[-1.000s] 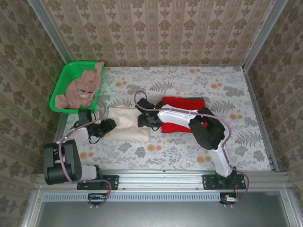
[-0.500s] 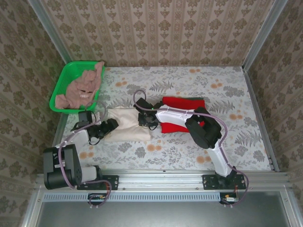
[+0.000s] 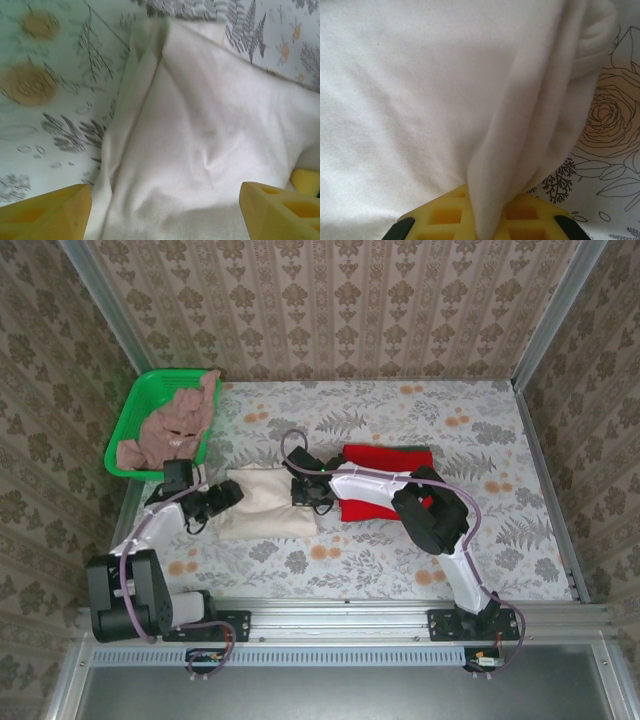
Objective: Fold and stack the t-shirts
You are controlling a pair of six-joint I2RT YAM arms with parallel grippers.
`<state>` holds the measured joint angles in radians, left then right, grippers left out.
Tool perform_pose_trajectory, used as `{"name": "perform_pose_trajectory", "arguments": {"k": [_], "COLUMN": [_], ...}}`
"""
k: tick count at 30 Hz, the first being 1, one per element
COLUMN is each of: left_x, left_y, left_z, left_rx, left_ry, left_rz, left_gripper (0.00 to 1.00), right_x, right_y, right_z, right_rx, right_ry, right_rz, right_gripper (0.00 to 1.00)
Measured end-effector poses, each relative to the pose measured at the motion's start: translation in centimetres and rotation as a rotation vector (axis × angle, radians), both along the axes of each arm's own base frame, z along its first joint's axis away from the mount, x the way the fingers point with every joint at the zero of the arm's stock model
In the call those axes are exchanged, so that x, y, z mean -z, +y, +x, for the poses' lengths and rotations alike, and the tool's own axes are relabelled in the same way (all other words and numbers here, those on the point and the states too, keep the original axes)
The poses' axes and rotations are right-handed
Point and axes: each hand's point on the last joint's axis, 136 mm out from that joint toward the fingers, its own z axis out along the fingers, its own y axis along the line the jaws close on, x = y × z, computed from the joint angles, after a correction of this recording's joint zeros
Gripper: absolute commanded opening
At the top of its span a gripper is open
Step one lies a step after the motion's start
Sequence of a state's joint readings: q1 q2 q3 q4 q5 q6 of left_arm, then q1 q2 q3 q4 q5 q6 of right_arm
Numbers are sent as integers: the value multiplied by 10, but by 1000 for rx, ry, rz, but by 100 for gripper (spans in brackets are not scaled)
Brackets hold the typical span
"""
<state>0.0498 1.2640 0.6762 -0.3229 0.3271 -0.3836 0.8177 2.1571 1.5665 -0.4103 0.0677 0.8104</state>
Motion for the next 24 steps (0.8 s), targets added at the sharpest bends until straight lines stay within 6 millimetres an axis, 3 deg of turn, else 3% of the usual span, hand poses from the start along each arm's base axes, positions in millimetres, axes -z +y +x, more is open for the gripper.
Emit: {"name": "perform_pose_trajectory", "arguments": {"k": [3,6,10,17,21,24], "left_x": [10,36,56,55,43,19], "left_y": [3,1,-4,-19,-30,-43], "left_z": [4,0,-3,1,3,4], "left_rx": [9,29,51,96,117,149], "left_ry": [30,108,166,150,122,59], "left_rz": [26,28,22,-26,-88,-139], "left_gripper": [69,65,43,10,1,0], "right_x": [0,0,0,-1,-10,-32], "right_y": [0,0,0,-1,-7,-11], "right_z": [1,1,2,2,-2,-4], "right_rx": [0,0,-3,-4,-15,-19], "right_ry": [-3,-2,-5,-11,-18,-40], "right_rz": [8,15,25,34,29,46], "right_gripper": [0,0,0,0,0,0]}}
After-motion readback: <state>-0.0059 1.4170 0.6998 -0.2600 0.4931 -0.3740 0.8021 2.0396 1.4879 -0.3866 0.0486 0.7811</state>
